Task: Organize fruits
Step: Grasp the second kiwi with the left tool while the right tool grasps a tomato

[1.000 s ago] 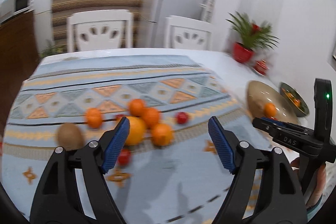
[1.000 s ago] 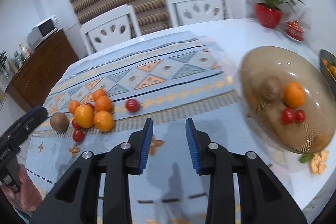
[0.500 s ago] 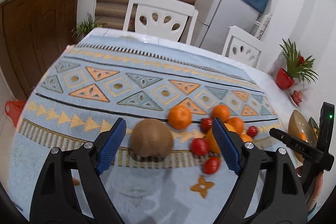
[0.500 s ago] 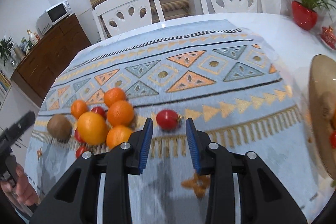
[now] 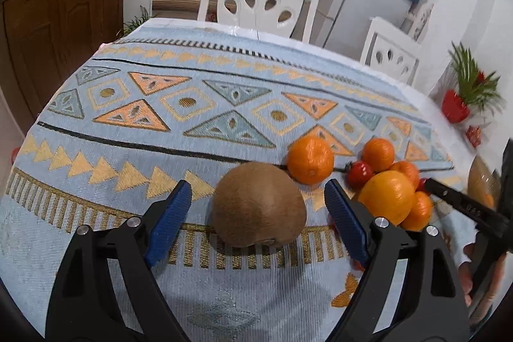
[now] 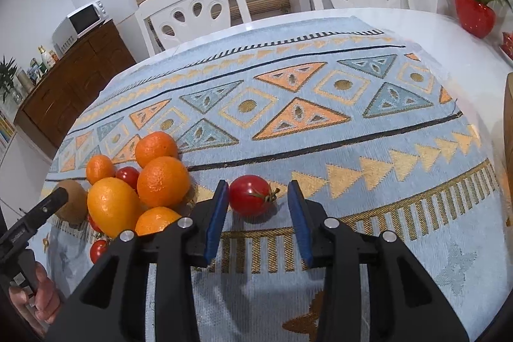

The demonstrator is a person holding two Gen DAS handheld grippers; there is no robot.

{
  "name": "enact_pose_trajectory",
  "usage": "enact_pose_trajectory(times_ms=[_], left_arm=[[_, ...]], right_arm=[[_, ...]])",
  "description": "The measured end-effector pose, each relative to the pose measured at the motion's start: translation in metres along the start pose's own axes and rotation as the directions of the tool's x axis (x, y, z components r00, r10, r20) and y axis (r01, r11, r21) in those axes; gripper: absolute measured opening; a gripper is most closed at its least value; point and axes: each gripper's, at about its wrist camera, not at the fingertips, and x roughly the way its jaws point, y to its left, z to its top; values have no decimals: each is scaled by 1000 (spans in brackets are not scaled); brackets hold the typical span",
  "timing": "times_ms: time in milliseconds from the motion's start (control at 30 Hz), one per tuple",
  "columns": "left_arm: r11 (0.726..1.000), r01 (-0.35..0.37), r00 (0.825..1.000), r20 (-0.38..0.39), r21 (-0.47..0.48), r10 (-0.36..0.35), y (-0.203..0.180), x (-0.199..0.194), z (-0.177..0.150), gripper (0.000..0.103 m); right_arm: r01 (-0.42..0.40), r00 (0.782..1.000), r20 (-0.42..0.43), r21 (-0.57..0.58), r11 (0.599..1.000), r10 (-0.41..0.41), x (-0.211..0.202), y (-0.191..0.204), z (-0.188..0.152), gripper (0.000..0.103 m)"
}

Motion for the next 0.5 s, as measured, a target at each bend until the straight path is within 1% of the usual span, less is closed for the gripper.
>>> enact_pose_trajectory(times_ms=[100, 233, 367, 500], left_arm=[[1000, -22, 1000, -3, 22, 22, -4, 1, -1, 85], [999, -33, 999, -15, 42, 34, -7, 4, -2, 85], [998, -39, 999, -29, 41, 40, -7, 7, -2, 83], [999, -33, 999, -41, 20, 34, -4, 9, -2, 80]], right_arm=[[5, 1000, -3, -14, 1000, -5, 1, 3, -1, 38], [7, 1000, -15, -33, 999, -7, 4, 7, -3, 38], [16, 999, -42, -48, 999, -18, 11, 11, -4, 38], [11, 999, -40, -46, 999, -13, 11, 10, -4, 37]])
